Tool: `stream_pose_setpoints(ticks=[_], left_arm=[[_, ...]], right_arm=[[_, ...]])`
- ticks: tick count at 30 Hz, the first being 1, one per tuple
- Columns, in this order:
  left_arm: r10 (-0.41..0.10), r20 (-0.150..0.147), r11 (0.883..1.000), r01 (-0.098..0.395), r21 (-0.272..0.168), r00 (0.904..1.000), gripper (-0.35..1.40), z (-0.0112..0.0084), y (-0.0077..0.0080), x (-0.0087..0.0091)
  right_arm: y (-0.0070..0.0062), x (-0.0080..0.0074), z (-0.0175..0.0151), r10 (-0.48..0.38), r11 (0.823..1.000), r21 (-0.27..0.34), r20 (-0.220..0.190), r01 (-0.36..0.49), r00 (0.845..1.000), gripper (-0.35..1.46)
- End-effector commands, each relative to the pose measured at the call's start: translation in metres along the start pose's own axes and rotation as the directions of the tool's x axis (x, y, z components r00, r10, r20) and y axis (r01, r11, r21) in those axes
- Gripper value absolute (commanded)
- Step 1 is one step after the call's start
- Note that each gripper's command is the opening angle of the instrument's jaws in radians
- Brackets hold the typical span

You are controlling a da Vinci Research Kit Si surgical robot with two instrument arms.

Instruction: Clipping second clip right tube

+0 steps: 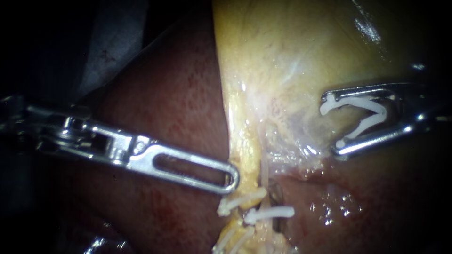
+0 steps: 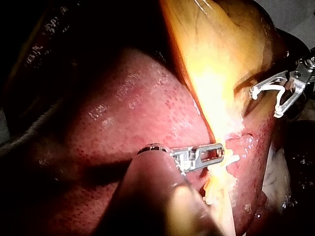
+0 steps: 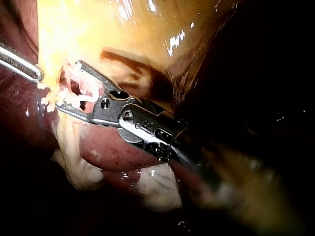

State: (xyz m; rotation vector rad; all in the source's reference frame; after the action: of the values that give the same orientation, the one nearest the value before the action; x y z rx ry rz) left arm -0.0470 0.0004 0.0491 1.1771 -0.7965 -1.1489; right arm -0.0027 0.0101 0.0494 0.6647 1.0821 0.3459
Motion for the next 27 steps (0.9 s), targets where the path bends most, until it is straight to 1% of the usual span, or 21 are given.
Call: stream_pose_setpoints(ticks=[1,8,11,15,18,19,21,26,27], left_arm=[[0.0,0.001,1.0,0.0,0.0,1.0,-0.35,0.0,0.0,0.0],[0.0,-0.004,1.0,0.0,0.003,1.0,-0.35,-0.0003,-0.0001,0.0001],[-0.001,-0.012,1.0,0.001,0.009,0.9999,-0.35,-0.0011,-0.0004,-0.0001],[-0.003,-0.007,1.0,0.003,0.009,1.0,-0.35,-0.0023,-0.0008,-0.0003],[-0.005,-0.002,1.0,0.005,0.009,1.0,-0.35,-0.003,-0.0012,-0.0004],[-0.006,-0.001,1.0,0.006,0.009,1.0,-0.35,-0.0032,-0.0013,-0.0005],[-0.008,0.002,1.0,0.008,0.01,1.0,-0.35,-0.0037,-0.0016,-0.0007],[-0.014,0.014,1.0,0.014,0.009,0.9998,-0.35,-0.0051,-0.0024,-0.0013],[-0.016,0.017,1.0,0.016,0.009,0.9997,-0.35,-0.0053,-0.0026,-0.0014]], right_arm=[[0.0,0.0,0.0,0.0,1.0,0.0,0.0,0.0,1.0,0.6],[-0.0002,-0.0003,0.0003,-0.002,1.0,-0.002,0.0,0.002,1.0,0.6],[-0.0005,-0.0007,0.0008,-0.012,1.0,-0.004,0.001,0.012,1.0,0.6],[-0.0009,-0.0017,0.002,0.005,1.0,-0.014,-0.001,-0.005,1.0,0.6],[-0.0013,-0.0026,0.0029,0.028,1.0,0.003,0.004,-0.028,1.0,0.6],[-0.0016,-0.003,0.0033,0.048,0.999,0.008,0.005,-0.048,0.999,0.6],[-0.0019,-0.0036,0.004,0.071,0.997,0.008,0.005,-0.071,0.997,0.59],[-0.0028,-0.0051,0.0062,0.144,0.989,0.026,0.015,-0.144,0.989,0.59],[-0.003,-0.0053,0.0065,0.147,0.989,0.032,0.017,-0.148,0.989,0.59]])
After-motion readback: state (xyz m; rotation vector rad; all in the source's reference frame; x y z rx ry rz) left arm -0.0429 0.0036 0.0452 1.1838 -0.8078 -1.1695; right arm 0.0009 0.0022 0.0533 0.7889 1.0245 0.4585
